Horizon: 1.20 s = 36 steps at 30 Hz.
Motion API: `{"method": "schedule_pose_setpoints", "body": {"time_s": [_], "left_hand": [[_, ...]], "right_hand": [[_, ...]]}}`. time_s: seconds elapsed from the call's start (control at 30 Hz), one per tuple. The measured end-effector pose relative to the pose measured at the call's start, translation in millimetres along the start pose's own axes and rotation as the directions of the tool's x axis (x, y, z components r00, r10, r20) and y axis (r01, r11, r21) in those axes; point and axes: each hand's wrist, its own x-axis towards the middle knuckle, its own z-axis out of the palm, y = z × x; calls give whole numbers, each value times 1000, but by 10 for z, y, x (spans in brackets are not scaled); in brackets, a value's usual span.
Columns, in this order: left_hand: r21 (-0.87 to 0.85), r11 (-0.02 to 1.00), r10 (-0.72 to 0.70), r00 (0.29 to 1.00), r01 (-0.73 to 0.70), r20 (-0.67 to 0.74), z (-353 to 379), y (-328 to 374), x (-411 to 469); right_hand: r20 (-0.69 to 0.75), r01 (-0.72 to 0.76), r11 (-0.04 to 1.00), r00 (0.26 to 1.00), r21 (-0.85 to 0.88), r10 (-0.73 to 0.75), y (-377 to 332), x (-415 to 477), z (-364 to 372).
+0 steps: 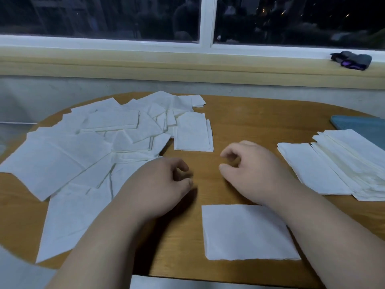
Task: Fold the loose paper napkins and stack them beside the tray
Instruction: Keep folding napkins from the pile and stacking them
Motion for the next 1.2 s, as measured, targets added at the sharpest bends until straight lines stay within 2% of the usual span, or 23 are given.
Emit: {"method": "schedule_pose_setpoints", "body": {"time_s": [0.2,0.4,0.67,0.97,1.2], "left_hand": [[-68,997,-31,999,28,-41,-27,-50,81],[-93,995,-26,999,22,-40,-42,-75,134],[-108,994,-15,999,10,-41,-35,-75,168],[-128,992,-28,999,24,-33,-52,-50,106],[-148,988,-46,999,41,-26,-63,-67,122]], "right_hand": [[21,-87,992,996,-96,90,-186,754,215],[76,-227,960,967,-161,242,-171,1120,375],[65,-323,946,945,12,322,-157,1242,415],[97,-363,930,925,-48,366,-221,1306,403],[9,-363,932,932,13,363,-177,1318,446]]}}
